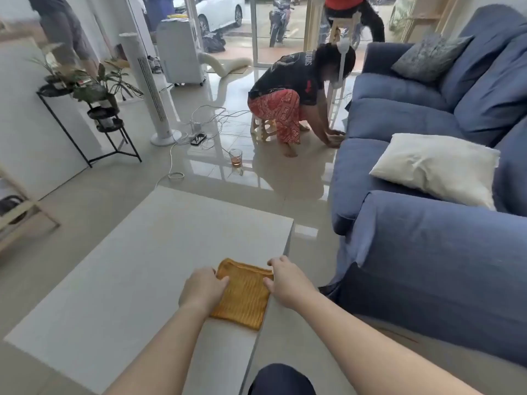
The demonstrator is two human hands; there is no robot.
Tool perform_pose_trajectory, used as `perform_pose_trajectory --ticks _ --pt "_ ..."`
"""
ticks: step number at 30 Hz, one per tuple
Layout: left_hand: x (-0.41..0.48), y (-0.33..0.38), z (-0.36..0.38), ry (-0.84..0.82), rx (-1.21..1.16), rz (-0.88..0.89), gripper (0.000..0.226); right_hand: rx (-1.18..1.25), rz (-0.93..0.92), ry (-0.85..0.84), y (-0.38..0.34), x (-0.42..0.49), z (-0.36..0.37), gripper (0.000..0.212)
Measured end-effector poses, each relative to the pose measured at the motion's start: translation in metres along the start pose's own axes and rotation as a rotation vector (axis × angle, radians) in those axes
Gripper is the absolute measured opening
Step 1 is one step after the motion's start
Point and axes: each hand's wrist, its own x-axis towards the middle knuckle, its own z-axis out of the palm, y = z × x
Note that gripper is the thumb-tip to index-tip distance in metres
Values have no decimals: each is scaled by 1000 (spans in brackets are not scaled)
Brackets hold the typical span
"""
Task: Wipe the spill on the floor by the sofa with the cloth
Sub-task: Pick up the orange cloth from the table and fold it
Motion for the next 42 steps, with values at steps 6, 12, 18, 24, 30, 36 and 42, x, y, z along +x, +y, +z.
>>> perform_pose_trajectory --ticks 6,12,18,24,30,36,42 --pt "10 4 7 88 -59 -87 24 -31 68 23 -6 21 24 38" --pt "20 -3 11 59 -174 -90 22 41 63 50 3 21 25 15" --pt "4 10 10 -32 -237 40 31 385 67 117 25 -13 12 11" --pt "-41 62 15 -172 -430 191 14 525 75 264 70 -75 -24 8" --pt "-100 126 46 -306 -503 386 15 593 159 432 132 -153 -66 10" --pt "-148 173 107 -342 -384 546 7 570 282 537 200 -228 -77 9" --pt "-189 198 169 -413 -315 603 5 577 400 568 255 -286 -65 10"
